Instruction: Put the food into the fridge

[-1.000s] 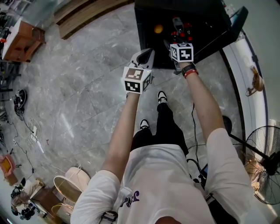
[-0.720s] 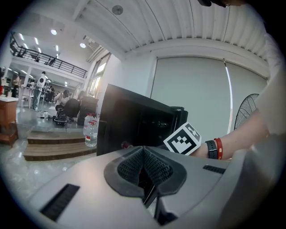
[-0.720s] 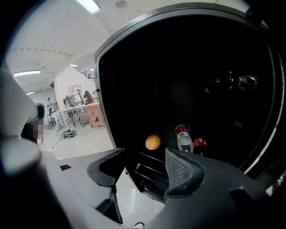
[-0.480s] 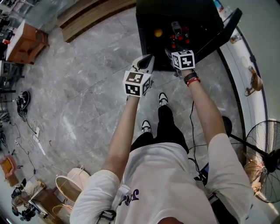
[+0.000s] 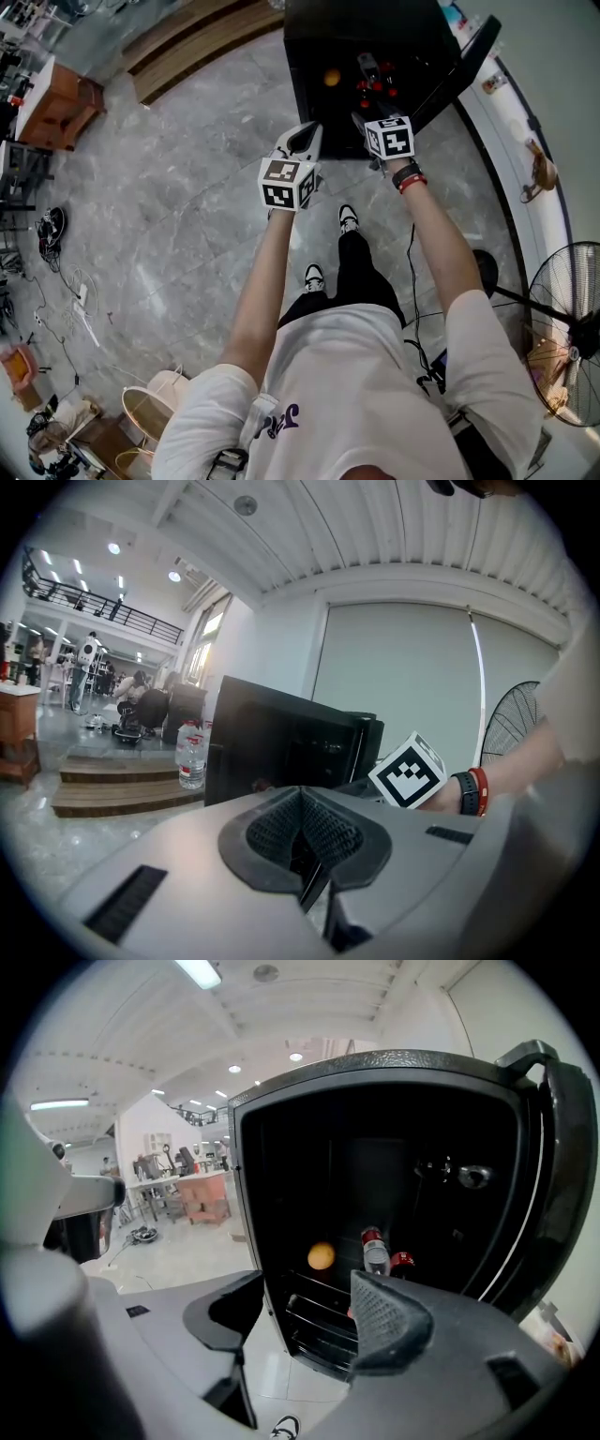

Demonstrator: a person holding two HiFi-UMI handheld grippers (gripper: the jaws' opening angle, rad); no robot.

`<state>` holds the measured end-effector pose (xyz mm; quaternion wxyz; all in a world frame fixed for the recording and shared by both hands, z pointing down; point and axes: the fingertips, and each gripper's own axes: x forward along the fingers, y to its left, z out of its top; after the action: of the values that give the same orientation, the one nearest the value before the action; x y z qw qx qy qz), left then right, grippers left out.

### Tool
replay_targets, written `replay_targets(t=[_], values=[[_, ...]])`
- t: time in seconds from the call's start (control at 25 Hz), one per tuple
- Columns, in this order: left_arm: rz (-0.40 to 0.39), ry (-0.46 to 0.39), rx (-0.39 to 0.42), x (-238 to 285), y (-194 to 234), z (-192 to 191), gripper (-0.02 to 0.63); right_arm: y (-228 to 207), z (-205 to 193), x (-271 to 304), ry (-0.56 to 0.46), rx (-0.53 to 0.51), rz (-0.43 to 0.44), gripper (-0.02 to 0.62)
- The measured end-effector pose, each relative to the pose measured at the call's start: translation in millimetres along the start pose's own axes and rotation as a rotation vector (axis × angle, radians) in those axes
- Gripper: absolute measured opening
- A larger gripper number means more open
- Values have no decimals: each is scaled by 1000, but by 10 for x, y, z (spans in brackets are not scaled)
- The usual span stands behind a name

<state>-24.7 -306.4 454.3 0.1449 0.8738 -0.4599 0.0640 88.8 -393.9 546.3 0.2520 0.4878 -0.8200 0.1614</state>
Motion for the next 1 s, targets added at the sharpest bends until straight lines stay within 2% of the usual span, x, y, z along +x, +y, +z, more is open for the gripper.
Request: replay_targets(t=[0.24,0.76,1.0], values=[[-11,-11,4,-77,-105,50,18,-42,12,-209,0,10,-30,284],[-21,-42,16,-254,-188,274,18,-35,22,-554,20,2,-97,166],[-29,-51,25,-346,-236,360,18,-3,50,-693,23,15,-114,151]])
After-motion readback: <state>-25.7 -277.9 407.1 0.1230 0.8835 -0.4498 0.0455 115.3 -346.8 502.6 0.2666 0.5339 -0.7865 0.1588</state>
